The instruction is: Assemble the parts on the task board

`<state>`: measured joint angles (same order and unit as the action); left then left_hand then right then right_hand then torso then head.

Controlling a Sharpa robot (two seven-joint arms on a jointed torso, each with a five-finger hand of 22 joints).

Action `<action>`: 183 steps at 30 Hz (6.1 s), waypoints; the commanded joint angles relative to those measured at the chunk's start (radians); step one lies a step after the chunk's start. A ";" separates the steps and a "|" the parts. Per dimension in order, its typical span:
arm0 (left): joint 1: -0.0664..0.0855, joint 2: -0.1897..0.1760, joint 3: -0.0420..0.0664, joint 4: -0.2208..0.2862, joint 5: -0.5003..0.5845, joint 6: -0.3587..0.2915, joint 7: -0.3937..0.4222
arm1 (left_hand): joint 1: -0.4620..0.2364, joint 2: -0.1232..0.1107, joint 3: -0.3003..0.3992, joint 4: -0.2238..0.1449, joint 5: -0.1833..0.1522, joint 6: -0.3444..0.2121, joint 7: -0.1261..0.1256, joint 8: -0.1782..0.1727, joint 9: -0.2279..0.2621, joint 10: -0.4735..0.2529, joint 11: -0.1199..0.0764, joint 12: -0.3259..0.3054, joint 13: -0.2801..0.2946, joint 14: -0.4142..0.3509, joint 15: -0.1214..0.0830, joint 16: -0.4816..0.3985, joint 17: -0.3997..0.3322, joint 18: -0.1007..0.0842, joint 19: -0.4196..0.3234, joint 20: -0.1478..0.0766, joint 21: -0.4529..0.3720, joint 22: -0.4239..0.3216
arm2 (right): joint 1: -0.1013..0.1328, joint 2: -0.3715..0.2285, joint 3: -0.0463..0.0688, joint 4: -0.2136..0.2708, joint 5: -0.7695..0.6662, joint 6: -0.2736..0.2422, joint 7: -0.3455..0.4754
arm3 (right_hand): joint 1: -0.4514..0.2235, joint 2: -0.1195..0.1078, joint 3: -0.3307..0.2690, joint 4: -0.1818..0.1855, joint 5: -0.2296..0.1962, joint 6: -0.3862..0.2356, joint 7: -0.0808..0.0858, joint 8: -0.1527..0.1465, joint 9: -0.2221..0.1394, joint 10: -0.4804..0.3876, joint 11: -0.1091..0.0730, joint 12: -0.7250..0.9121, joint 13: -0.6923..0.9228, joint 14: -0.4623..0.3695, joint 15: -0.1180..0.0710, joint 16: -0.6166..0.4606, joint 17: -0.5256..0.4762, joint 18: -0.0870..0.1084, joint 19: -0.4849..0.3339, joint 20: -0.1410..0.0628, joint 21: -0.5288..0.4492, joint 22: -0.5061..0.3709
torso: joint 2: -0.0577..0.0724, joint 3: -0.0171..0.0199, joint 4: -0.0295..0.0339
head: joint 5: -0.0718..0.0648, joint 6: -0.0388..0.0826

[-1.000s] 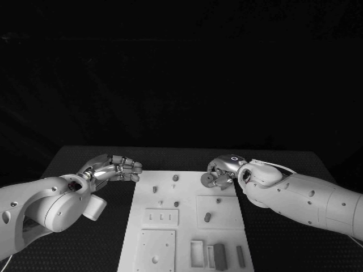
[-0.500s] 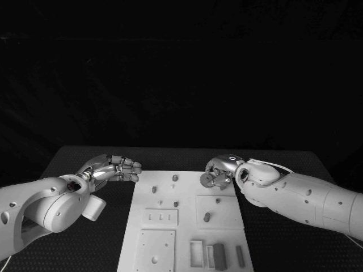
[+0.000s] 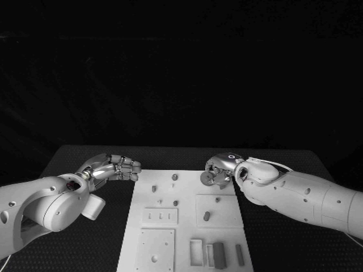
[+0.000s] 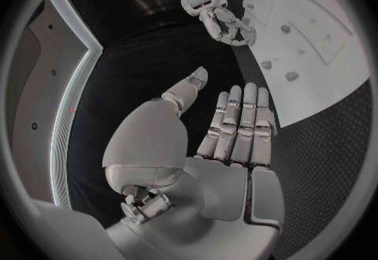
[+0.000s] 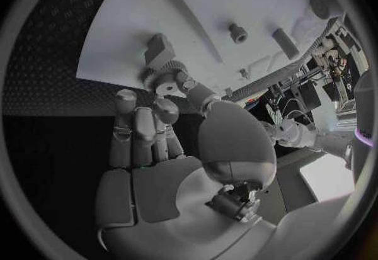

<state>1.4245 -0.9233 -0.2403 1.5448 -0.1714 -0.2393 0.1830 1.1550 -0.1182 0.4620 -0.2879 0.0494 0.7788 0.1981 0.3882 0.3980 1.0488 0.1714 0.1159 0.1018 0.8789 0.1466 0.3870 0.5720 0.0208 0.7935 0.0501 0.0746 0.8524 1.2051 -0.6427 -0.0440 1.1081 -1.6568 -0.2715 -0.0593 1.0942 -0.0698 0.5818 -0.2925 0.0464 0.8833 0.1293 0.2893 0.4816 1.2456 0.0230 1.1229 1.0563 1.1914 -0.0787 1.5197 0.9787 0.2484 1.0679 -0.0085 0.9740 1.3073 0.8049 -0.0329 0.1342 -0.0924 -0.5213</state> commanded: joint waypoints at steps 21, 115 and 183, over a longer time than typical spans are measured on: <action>0.002 0.003 0.001 -0.002 -0.004 0.012 0.009 | -0.001 0.009 -0.005 0.000 0.002 0.002 -0.007 -0.007 -0.002 -0.002 -0.001 -0.005 -0.002 -0.006 0.001 -0.005 0.002 -0.014 -0.004 -0.002 -0.006 -0.002 | -0.008 0.011 -0.002 0.040 -0.121 -0.090 -0.062 | -0.010 -0.001 0.015 0.003 0.002 0.027 -0.004 0.010 0.014 0.015 -0.011 -0.006 -0.002 0.023 -0.013 0.004 0.016 0.013 0.010 -0.003 0.007 0.019 | 0.000 0.0000 0.0013 | 0.003 0.002; 0.003 0.014 0.001 -0.004 -0.004 0.010 0.007 | -0.001 0.009 -0.006 0.000 0.002 0.003 -0.006 -0.007 -0.003 -0.001 -0.001 -0.008 -0.003 -0.005 0.001 -0.009 0.007 -0.014 -0.003 -0.002 -0.006 -0.003 | 0.001 0.207 -0.050 0.054 -0.279 -0.063 -0.127 | -0.021 -0.049 0.030 0.005 0.002 -0.006 0.005 -0.017 0.011 0.031 -0.002 -0.032 -0.011 0.015 -0.007 -0.015 -0.032 0.013 0.017 -0.009 -0.001 0.015 | 0.001 -0.0027 0.0049 | 0.015 -0.006; 0.003 0.010 0.001 -0.009 -0.005 0.007 0.005 | 0.001 0.010 -0.005 0.000 0.002 0.001 -0.005 -0.008 -0.004 -0.003 0.001 -0.011 -0.004 -0.004 0.001 -0.013 0.010 -0.015 -0.003 -0.002 -0.006 -0.005 | 0.002 0.087 -0.025 0.127 0.012 -0.133 -0.053 | -0.068 -0.097 0.032 0.031 0.002 -0.085 0.022 -0.050 0.001 0.028 0.014 -0.036 -0.008 0.005 0.009 -0.012 -0.031 0.013 0.019 0.000 -0.007 0.018 | 0.001 -0.0015 0.0015 | 0.009 -0.003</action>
<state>1.4245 -0.9130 -0.2404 1.5358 -0.1721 -0.2396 0.1786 1.1551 -0.1182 0.4620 -0.2879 0.0494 0.7807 0.1962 0.3829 0.3951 1.0487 0.1714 0.1080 0.0991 0.8789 0.1466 0.3793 0.5808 0.0206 0.7935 0.0501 0.0746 0.8489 1.2048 -0.5495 -0.0697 1.2270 -1.7492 -0.3146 -0.1664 1.0312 -0.1663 0.6144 -0.2623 0.0426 0.7943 0.1500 0.2352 0.4811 1.2722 0.0319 1.0881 1.0474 1.1909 -0.0710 1.5043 0.9499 0.2487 1.0848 -0.0101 0.9661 1.3073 0.8058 -0.0342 0.1371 -0.0814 -0.5264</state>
